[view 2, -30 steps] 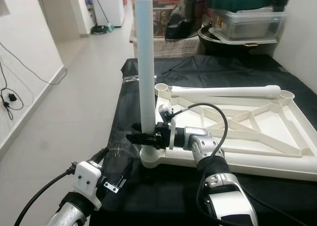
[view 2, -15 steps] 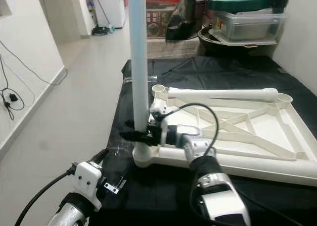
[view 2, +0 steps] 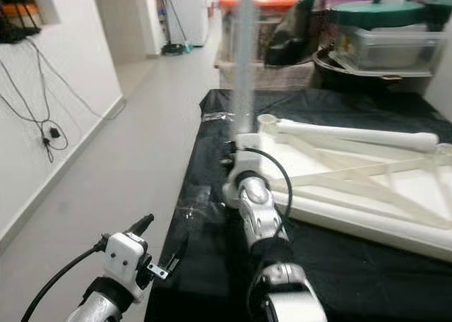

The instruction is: Building children table

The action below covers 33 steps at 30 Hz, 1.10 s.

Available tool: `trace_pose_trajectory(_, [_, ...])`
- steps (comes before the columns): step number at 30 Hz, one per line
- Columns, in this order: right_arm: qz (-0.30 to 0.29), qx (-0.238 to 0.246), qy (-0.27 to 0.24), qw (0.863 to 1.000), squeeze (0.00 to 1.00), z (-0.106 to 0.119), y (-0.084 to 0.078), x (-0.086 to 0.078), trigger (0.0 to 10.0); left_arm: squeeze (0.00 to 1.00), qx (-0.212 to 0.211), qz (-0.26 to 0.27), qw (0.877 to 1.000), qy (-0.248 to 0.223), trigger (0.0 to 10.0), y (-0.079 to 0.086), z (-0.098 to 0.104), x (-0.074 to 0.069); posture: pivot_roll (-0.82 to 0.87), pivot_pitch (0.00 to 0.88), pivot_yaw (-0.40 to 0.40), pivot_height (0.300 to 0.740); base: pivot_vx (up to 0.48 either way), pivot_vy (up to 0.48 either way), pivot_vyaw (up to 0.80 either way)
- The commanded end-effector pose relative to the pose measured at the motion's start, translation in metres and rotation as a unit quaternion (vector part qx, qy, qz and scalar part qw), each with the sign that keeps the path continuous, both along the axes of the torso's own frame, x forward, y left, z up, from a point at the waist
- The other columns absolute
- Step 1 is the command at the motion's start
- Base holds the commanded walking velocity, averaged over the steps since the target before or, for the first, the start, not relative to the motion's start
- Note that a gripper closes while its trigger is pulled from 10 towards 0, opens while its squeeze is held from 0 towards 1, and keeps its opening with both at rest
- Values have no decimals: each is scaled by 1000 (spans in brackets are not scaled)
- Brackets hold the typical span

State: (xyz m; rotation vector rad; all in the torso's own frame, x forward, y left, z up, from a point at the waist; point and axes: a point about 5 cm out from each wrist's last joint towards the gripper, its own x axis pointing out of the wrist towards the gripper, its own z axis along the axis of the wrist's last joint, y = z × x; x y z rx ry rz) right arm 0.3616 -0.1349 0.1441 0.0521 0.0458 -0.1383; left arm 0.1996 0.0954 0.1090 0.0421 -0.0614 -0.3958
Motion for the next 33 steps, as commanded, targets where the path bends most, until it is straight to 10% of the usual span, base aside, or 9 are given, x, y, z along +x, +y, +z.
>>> trace_pose_trajectory(1, [-47,33,43,997,0,-16,-10,-6,0,0,2,1,1000,7,10000,2,-3,0,4,0,18,740,0,0,0])
trace_pose_trajectory(9, [-65,40,66,995,0,-20,9,-10,0,0,2,1,1000,7,10000,1,-3,0,2,0,14,740,0,0,0])
trace_pose_trajectory(10, [-52,47,58,996,0,-17,13,-9,10000,0,2,0,1000,7,10000,1,-3,0,1,0,11,740,0,0,0])
trace_pose_trajectory(11, [-27,55,38,997,1000,-12,17,-8,10000,0,1,0,1000,7,10000,0,-3,0,-3,0,6,740,0,0,0])
trace_pose_trajectory(15, [10,46,-10,999,1000,1,19,-5,10000,0,-2,4,1000,7,10000,-1,-2,0,-29,0,4,740,0,0,0])
trace_pose_trajectory(16, [27,45,-19,998,576,3,19,-3,10000,0,-3,4,1000,8,10000,0,-2,0,-40,0,14,740,0,0,0])
trace_pose_trajectory(17, [27,45,-19,998,576,3,19,-3,10000,0,-3,4,1000,8,10000,0,-2,0,-40,0,14,740,0,0,0])
trace_pose_trajectory(18, [51,52,-24,997,0,4,20,-2,10000,0,-4,4,1000,8,10000,0,-2,1,-41,0,20,740,0,0,0])
trace_pose_trajectory(33, [547,112,44,829,0,6,25,-8,10000,0,-1,2,1000,6,10000,1,-1,3,-32,0,25,740,0,0,0])
